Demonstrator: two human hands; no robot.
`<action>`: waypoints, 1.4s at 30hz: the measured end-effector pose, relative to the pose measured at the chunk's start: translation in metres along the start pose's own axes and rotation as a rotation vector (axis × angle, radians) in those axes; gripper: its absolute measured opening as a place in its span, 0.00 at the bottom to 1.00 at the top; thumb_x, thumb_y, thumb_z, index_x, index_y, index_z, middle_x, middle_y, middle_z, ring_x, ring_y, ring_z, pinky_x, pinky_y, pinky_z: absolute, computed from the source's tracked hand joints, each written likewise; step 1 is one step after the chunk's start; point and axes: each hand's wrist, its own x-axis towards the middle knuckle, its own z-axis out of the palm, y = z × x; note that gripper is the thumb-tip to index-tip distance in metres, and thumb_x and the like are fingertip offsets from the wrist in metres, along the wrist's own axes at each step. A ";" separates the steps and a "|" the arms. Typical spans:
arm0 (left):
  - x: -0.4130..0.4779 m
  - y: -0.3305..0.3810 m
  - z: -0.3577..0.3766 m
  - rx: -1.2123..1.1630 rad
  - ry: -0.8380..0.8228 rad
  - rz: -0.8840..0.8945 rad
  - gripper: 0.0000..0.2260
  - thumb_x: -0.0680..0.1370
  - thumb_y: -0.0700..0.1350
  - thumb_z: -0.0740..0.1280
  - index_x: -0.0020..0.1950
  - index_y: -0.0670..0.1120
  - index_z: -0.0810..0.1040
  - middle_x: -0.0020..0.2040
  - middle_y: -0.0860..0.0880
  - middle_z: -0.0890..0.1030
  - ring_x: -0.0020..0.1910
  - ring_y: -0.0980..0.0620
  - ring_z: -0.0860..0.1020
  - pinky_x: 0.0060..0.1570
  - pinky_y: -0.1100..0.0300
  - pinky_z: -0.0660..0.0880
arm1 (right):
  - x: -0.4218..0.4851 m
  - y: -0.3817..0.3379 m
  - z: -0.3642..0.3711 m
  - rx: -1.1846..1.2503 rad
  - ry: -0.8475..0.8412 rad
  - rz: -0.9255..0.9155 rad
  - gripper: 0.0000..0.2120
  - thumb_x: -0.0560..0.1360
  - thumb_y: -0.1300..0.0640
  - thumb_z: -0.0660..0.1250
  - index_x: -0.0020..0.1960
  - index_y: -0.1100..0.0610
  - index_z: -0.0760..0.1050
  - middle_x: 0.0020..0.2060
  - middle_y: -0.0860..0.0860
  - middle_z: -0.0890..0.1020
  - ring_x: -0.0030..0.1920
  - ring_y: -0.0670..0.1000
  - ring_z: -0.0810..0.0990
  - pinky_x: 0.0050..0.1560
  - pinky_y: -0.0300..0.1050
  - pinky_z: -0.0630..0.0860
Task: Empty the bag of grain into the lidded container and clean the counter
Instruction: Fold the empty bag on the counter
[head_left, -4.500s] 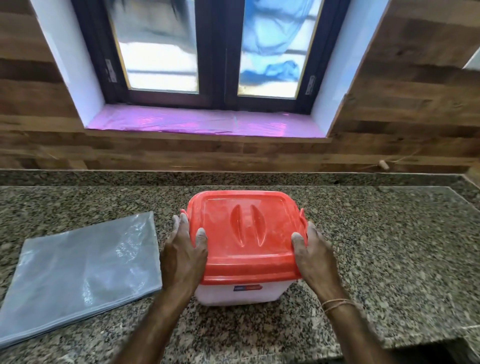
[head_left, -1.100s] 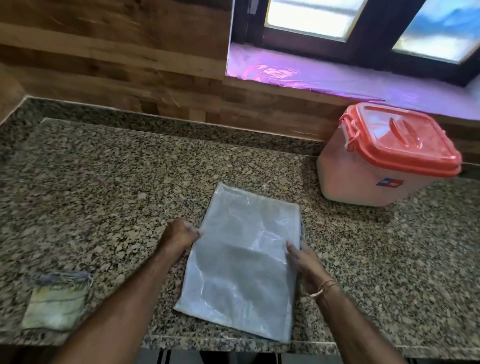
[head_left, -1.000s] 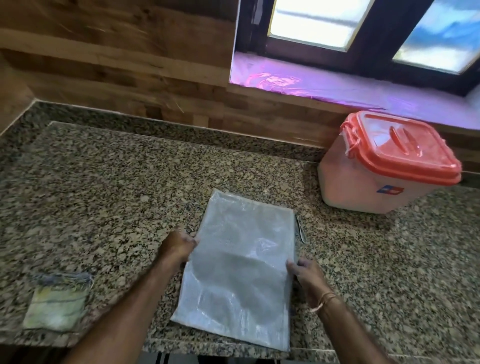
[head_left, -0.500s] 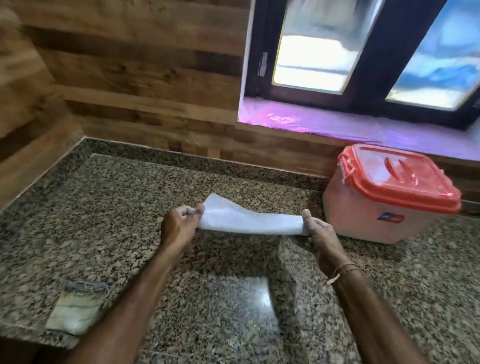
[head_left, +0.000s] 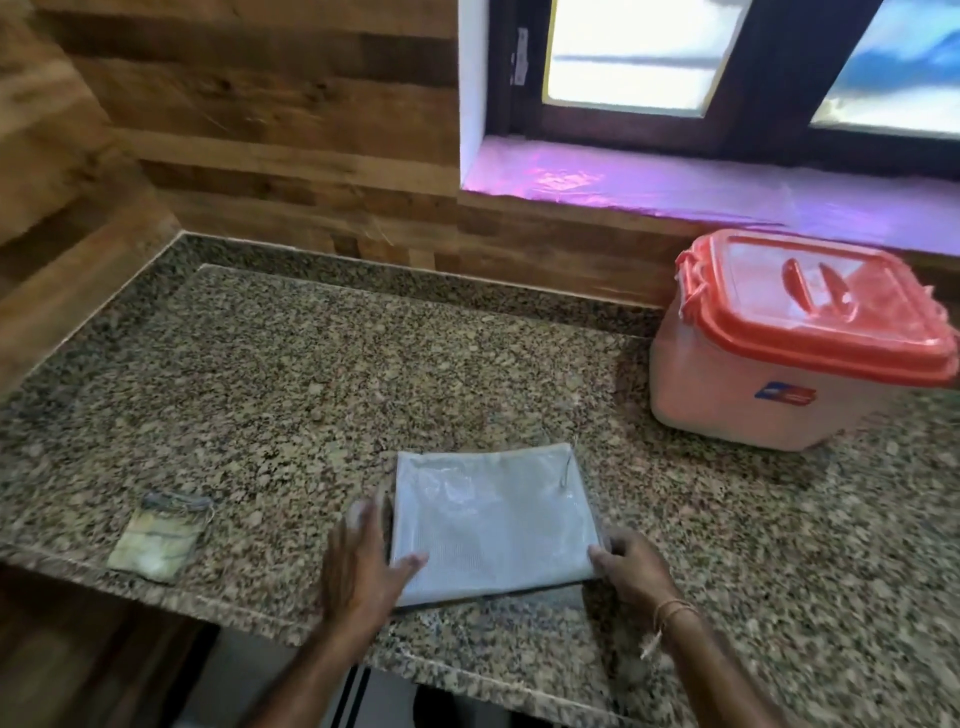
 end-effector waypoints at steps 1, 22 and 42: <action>0.003 0.008 0.002 0.084 -0.020 0.109 0.48 0.72 0.67 0.70 0.83 0.53 0.48 0.83 0.45 0.51 0.80 0.42 0.56 0.73 0.43 0.62 | 0.001 0.001 -0.004 -0.034 -0.002 -0.006 0.14 0.74 0.51 0.70 0.34 0.56 0.72 0.31 0.49 0.76 0.33 0.50 0.75 0.36 0.45 0.65; -0.003 0.088 0.029 -0.060 -0.245 -0.227 0.25 0.76 0.67 0.66 0.63 0.49 0.74 0.61 0.47 0.79 0.58 0.47 0.76 0.56 0.53 0.74 | -0.005 -0.020 0.013 0.611 -0.158 -0.041 0.08 0.75 0.55 0.71 0.50 0.58 0.84 0.47 0.53 0.89 0.47 0.57 0.88 0.51 0.60 0.84; -0.003 0.114 -0.049 -1.028 -0.082 -0.247 0.16 0.75 0.55 0.74 0.47 0.41 0.82 0.37 0.45 0.86 0.34 0.48 0.82 0.33 0.59 0.78 | -0.013 -0.082 -0.067 0.894 -0.344 -0.224 0.22 0.76 0.44 0.71 0.50 0.65 0.80 0.41 0.59 0.84 0.41 0.57 0.83 0.48 0.48 0.85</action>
